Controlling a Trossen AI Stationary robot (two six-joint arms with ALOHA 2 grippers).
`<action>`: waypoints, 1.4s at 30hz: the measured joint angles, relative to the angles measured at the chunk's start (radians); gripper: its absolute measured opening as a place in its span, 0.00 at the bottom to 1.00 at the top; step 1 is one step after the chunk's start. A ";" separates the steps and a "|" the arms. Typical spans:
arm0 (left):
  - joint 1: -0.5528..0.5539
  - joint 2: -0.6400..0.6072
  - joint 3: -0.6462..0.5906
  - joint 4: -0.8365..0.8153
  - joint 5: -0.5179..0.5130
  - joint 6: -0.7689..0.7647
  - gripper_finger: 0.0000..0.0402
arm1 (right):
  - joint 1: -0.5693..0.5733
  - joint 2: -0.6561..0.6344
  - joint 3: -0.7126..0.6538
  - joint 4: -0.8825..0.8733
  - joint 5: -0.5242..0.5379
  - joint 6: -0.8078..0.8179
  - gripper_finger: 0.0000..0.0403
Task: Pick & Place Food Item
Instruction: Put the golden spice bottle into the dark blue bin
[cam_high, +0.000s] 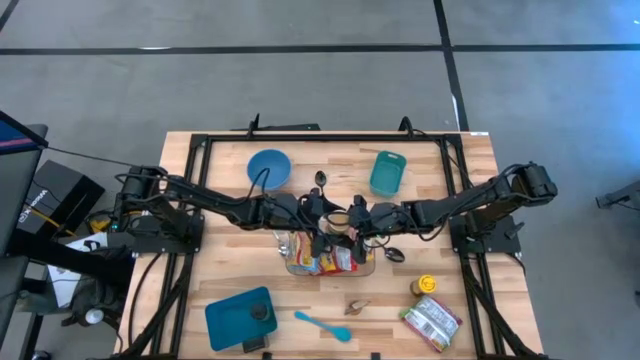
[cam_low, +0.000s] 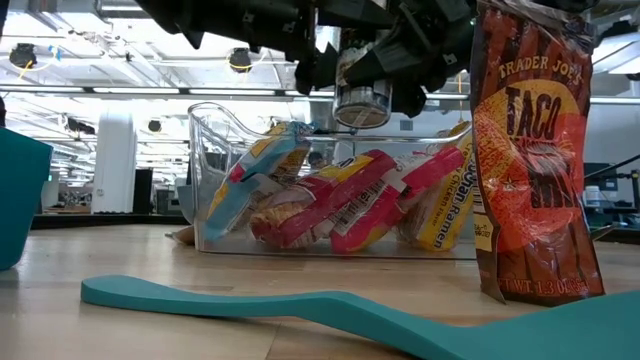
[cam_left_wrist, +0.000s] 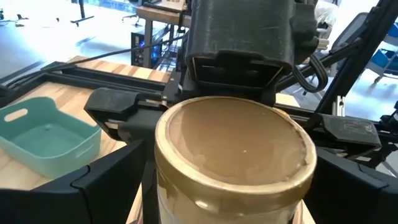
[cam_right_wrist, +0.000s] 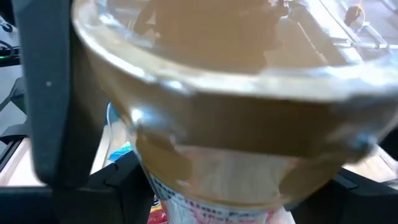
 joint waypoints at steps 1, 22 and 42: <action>0.000 0.001 0.000 -0.001 -0.001 0.000 0.93 | 0.000 0.000 0.000 0.000 -0.001 0.000 0.69; 0.001 0.005 0.000 0.011 -0.002 0.004 0.71 | 0.010 0.000 0.003 0.004 0.005 0.008 0.69; 0.001 0.004 0.000 0.009 -0.002 0.004 0.69 | 0.010 0.000 0.003 0.001 0.003 0.007 0.69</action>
